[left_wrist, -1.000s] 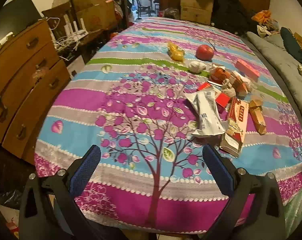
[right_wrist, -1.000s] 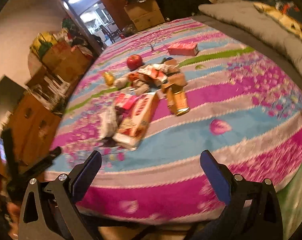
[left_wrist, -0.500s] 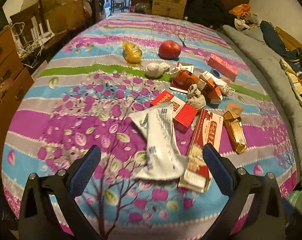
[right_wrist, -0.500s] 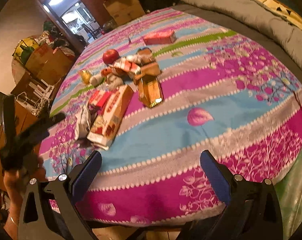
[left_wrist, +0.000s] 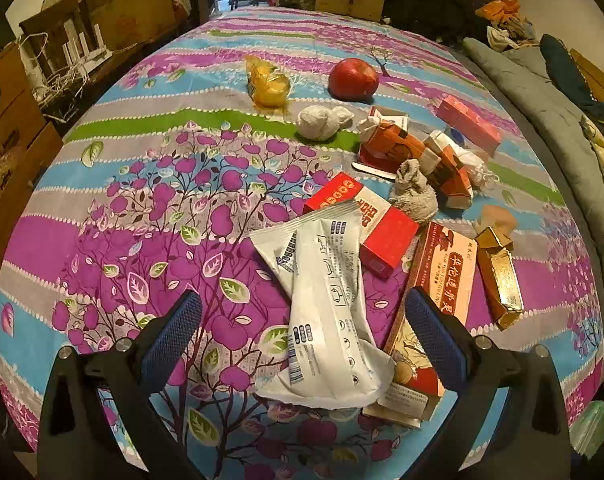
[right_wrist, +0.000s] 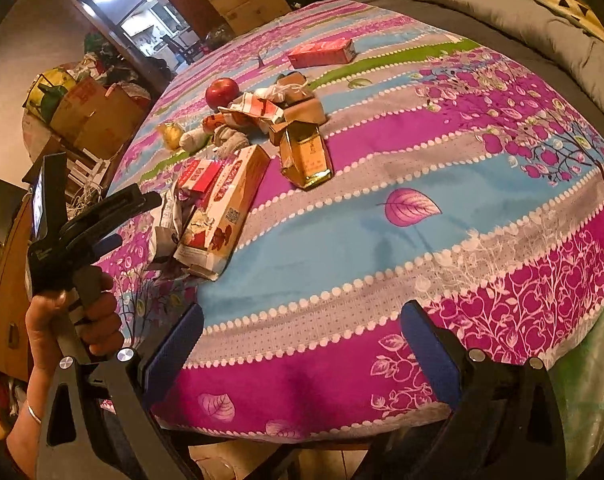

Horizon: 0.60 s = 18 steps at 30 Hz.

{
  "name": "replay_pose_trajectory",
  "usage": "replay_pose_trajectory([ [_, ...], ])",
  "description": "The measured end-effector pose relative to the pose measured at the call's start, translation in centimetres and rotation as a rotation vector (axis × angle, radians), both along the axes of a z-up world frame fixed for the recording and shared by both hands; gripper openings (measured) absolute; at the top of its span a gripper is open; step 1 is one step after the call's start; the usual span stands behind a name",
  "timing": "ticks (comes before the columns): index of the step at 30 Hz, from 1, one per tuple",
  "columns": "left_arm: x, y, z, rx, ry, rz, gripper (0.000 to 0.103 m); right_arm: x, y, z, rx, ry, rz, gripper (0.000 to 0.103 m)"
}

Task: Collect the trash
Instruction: 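Close the left tool on the white plastic wrapper and lift it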

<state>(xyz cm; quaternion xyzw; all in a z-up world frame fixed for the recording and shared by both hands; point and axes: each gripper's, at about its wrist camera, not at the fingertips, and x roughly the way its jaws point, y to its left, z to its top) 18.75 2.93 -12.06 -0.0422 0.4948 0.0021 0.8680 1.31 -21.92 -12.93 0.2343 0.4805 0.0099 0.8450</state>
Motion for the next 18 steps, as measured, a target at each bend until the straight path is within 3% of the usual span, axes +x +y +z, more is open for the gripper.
replay_pose_trajectory([
  [14, 0.6, -0.3, -1.6, 0.012, 0.035, 0.003, 0.096, -1.0, -0.6, -0.8, 0.022, 0.034, -0.021, 0.098],
  [17, 1.2, -0.2, -2.9, -0.02, 0.084, -0.005, 0.079, -1.1, -0.7, -0.8, 0.022, 0.036, -0.023, 0.098],
  [18, 1.5, 0.1, -3.6, -0.046, 0.118, -0.003, 0.068, -1.1, -0.7, -0.7, 0.021, 0.037, -0.024, 0.098],
])
